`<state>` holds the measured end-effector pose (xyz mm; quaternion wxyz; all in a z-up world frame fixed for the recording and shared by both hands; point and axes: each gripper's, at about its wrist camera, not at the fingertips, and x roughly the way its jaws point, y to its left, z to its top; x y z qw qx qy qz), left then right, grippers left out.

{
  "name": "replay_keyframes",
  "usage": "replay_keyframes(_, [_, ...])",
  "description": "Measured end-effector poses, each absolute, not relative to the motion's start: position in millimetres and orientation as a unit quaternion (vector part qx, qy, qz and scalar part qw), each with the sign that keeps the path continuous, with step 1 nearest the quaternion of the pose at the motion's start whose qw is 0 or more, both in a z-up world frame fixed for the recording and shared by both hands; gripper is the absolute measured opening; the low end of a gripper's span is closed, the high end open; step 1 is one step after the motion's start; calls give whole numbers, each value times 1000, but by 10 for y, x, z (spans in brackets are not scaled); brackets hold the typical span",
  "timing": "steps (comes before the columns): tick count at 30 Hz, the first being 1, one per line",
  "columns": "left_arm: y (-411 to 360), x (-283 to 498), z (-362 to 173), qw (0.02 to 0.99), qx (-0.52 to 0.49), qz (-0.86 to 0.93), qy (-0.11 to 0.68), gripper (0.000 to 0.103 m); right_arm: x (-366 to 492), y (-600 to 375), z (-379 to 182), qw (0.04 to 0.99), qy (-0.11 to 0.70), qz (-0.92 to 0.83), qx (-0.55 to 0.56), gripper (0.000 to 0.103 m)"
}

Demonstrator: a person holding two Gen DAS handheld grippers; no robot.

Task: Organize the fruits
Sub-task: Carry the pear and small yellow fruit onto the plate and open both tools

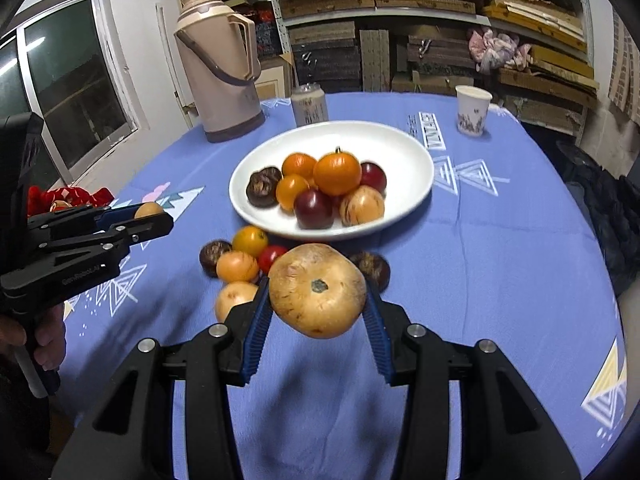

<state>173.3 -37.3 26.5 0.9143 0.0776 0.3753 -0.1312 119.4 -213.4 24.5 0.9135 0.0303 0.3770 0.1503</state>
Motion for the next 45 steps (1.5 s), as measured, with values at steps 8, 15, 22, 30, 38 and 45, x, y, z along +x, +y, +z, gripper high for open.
replay_keyframes(8, [-477, 2216, 291, 911, 69, -122, 388, 28, 1783, -2072, 382, 911, 378, 164, 15, 43])
replay_keyframes(15, [-574, 2669, 223, 908, 64, -123, 395, 28, 2378, -1881, 443, 908, 376, 185, 10, 43])
replay_keyframes(22, [-603, 2979, 50, 902, 69, -118, 410, 28, 3048, -1787, 374, 903, 387, 183, 26, 43])
replay_keyframes(30, [-595, 3120, -71, 899, 75, -107, 418, 28, 3377, -1769, 71, 891, 420, 168, 36, 44])
replay_keyframes(38, [-612, 3031, 33, 905, 78, -106, 405, 45, 3264, -1944, 166, 898, 403, 163, 59, 51])
replay_keyframes(45, [-568, 2790, 157, 911, 72, -103, 393, 54, 2847, -2180, 303, 910, 376, 155, 82, 68])
